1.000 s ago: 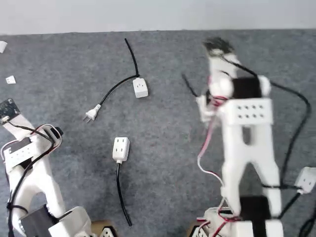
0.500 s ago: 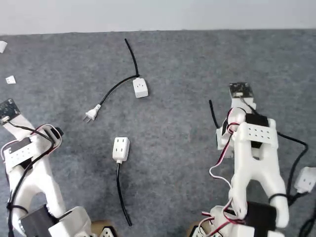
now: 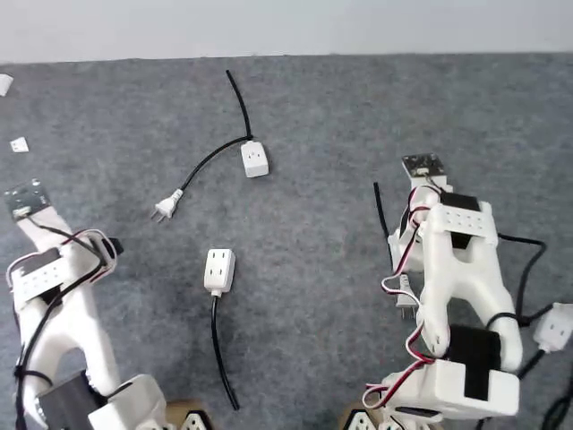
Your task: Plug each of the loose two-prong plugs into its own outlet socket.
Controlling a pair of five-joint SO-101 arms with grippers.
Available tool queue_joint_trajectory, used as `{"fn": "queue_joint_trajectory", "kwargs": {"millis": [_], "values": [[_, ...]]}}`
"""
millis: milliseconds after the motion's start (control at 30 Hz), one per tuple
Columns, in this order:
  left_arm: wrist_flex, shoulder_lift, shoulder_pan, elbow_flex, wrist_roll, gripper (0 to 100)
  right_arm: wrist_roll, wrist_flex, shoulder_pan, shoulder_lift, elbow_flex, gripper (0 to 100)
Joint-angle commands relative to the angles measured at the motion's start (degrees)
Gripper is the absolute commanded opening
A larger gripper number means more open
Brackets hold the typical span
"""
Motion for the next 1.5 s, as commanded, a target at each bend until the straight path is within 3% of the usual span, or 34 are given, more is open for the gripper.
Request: {"fn": "queue_joint_trajectory", "kwargs": {"millis": [0, 200, 467, 633, 1067, 1467], "values": [[0.09, -0.62, 1.85, -0.04, -3.16, 28, 0.26, 0.84, -1.10, -1.98, -2.99, 6.1], [-0.26, -0.79, 3.78, 1.19, -8.26, 28, -1.14, 1.54, -2.24, -2.77, 0.44, 3.0], [-0.26, -0.79, 3.43, 1.19, -8.44, 28, -1.14, 1.89, -1.89, -2.59, 1.58, 3.5], [-0.26, -0.79, 3.43, 1.27, -8.44, 28, -1.14, 1.89, -1.80, -3.12, 2.55, 11.3], [-0.26, -0.79, 3.43, 1.27, -8.44, 28, 3.96, -1.27, -1.80, -2.51, 5.54, 11.6], [-0.26, -0.88, 3.34, 1.54, -8.44, 28, 4.31, -4.70, -1.98, 1.54, 5.19, 11.4]]}}
